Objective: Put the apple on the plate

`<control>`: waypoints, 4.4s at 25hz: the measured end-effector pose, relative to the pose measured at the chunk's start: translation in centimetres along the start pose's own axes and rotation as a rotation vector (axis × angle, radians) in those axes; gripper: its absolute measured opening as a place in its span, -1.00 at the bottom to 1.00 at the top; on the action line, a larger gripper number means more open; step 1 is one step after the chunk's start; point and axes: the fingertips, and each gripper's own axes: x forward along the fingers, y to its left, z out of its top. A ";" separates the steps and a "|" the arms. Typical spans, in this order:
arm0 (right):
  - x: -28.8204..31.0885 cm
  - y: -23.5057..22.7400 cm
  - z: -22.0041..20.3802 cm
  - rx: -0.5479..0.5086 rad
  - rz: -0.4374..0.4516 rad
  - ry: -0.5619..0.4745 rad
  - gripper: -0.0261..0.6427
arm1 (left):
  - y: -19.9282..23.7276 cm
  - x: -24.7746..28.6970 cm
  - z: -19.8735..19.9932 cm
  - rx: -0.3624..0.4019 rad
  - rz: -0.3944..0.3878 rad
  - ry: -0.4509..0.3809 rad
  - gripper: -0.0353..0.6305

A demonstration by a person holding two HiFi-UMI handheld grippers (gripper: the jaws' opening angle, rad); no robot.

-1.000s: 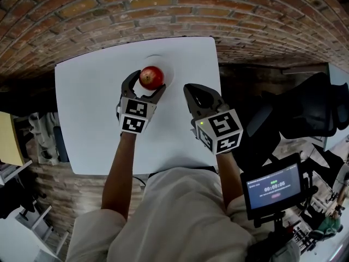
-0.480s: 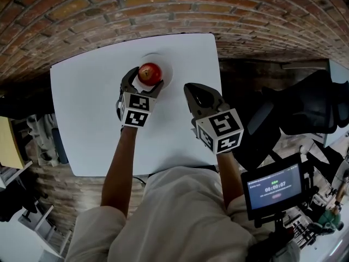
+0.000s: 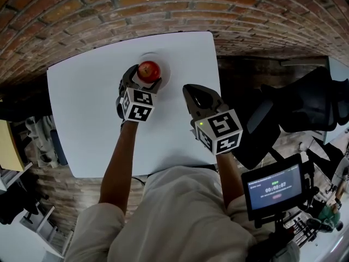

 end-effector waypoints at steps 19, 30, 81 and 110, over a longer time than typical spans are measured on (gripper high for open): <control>-0.1 -1.3 -0.8 0.021 -0.011 0.003 -0.91 | 0.1 2.2 -0.8 0.046 0.030 0.042 0.27; -0.6 -1.1 -0.9 0.020 -0.008 -0.002 -0.91 | -0.8 2.2 -0.8 0.087 0.023 0.044 0.27; -6.0 1.6 2.8 -0.029 -0.006 -0.124 -0.91 | -2.8 -7.7 3.9 -0.024 0.002 -0.180 0.26; -14.7 7.8 8.4 -0.158 -0.019 -0.335 -0.91 | -4.2 -28.9 12.7 -0.072 0.131 -0.599 -0.71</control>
